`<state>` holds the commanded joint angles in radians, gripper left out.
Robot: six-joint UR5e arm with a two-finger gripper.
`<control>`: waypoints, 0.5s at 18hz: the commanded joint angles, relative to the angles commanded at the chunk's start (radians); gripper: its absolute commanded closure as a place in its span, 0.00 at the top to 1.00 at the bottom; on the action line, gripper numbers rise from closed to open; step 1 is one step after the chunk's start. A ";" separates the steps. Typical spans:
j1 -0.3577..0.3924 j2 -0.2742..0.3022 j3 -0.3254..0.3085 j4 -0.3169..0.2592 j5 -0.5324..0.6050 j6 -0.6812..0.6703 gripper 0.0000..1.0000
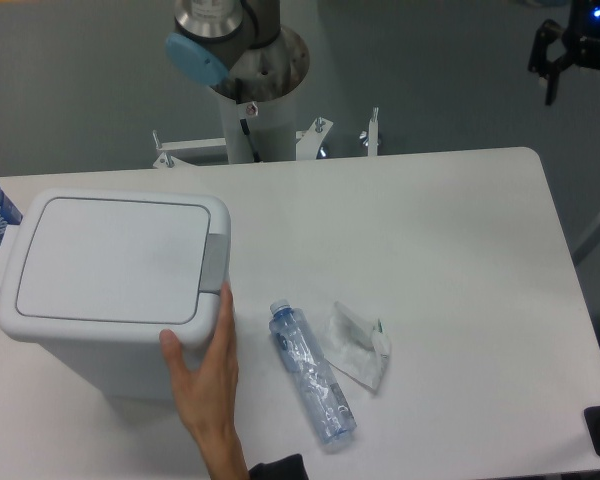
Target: Open the trash can
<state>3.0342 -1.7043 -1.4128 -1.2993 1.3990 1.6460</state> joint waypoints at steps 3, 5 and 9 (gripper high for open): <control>-0.002 0.000 0.003 0.002 0.003 -0.002 1.00; -0.002 -0.002 0.005 0.003 0.002 -0.002 1.00; -0.006 -0.002 0.006 0.005 0.000 -0.055 1.00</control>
<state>3.0281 -1.7058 -1.4067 -1.2947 1.3990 1.5911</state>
